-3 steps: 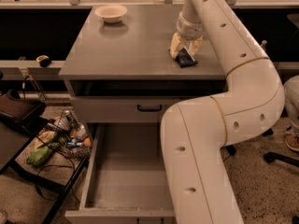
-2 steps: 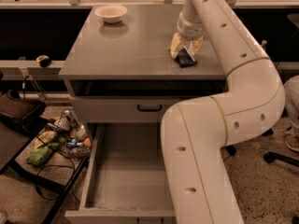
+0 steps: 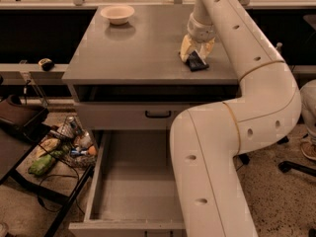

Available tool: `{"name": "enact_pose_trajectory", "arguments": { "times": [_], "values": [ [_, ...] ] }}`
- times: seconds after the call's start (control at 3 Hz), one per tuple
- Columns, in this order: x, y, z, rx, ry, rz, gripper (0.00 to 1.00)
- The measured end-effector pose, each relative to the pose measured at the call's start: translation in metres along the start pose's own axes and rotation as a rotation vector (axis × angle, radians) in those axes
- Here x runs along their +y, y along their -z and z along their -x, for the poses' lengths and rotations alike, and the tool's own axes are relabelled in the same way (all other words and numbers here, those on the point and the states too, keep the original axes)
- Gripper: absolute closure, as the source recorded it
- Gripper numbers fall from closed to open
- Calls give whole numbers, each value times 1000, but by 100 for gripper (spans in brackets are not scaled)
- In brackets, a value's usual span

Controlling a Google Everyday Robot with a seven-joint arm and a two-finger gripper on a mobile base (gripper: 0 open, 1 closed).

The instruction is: Place rxbar blueberry into middle drawer

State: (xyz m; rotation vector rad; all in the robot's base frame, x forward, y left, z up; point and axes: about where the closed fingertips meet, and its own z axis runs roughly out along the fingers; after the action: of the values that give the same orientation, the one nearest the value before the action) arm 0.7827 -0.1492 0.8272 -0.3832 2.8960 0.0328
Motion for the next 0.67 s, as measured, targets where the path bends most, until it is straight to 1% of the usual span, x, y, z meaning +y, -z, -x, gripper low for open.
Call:
{"name": "enact_pose_trajectory", "arguments": {
  "times": [0.67],
  "values": [
    [0, 0, 0, 0, 0, 0, 54]
  ]
}}
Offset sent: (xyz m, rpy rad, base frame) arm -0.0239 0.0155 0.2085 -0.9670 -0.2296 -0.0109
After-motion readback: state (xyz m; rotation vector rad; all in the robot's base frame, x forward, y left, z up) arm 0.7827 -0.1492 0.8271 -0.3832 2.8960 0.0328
